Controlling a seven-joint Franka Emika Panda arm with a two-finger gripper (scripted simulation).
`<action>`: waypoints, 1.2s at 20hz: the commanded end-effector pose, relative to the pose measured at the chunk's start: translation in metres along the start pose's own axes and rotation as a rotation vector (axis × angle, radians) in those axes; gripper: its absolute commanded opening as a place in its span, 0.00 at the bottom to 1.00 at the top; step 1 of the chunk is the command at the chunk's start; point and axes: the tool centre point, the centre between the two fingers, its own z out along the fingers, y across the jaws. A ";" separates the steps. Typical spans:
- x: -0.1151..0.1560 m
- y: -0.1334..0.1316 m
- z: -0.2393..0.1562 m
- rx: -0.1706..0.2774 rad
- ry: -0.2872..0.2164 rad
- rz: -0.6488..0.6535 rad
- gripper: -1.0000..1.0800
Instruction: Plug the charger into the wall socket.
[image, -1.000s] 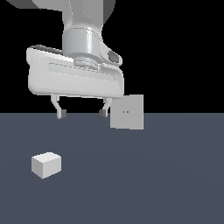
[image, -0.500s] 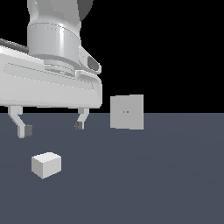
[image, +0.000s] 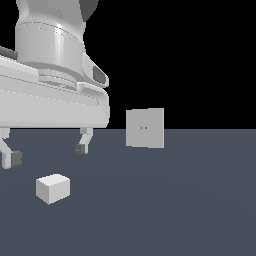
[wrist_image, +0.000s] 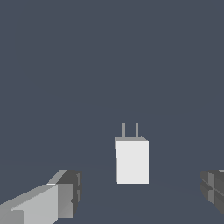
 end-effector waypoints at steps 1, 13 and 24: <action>0.000 0.000 0.001 0.000 0.000 0.000 0.96; -0.002 -0.001 0.044 -0.001 0.000 -0.005 0.96; -0.002 -0.001 0.051 -0.001 0.000 -0.006 0.00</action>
